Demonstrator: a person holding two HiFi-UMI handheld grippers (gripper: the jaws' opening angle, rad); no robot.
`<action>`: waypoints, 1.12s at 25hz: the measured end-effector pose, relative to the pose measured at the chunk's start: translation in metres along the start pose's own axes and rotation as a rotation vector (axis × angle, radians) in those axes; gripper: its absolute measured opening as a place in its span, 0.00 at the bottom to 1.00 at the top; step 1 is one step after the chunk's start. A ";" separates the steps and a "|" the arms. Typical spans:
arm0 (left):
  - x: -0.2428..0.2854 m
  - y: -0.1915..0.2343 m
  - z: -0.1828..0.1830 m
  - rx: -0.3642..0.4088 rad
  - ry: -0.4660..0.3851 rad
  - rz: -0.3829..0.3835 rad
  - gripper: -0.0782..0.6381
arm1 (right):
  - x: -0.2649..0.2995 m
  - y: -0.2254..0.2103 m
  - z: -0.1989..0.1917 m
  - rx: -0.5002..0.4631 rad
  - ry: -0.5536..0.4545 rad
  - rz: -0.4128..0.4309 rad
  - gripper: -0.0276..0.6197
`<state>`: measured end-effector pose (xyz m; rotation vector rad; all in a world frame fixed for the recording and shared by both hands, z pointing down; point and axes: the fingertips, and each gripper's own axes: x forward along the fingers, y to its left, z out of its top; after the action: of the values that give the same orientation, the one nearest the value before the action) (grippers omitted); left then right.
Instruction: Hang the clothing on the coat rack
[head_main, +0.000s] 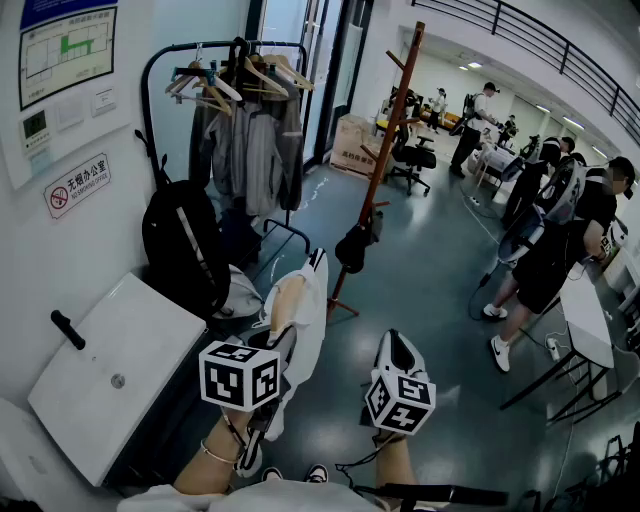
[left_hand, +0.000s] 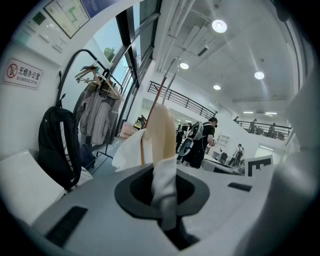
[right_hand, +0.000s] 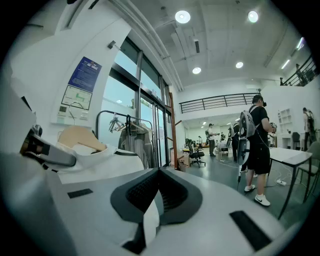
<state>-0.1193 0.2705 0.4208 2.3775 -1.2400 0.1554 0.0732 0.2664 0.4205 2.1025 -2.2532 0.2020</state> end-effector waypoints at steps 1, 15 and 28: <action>0.000 0.002 0.001 0.001 -0.002 0.001 0.15 | 0.001 0.001 0.001 -0.002 -0.002 0.000 0.08; -0.006 0.024 0.004 0.007 0.000 -0.010 0.15 | 0.008 0.022 -0.005 0.056 -0.006 0.007 0.08; 0.017 0.044 0.003 -0.006 0.034 0.001 0.15 | 0.042 0.011 -0.021 0.102 0.033 -0.018 0.08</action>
<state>-0.1445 0.2349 0.4383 2.3597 -1.2244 0.1914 0.0579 0.2281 0.4462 2.1494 -2.2502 0.3553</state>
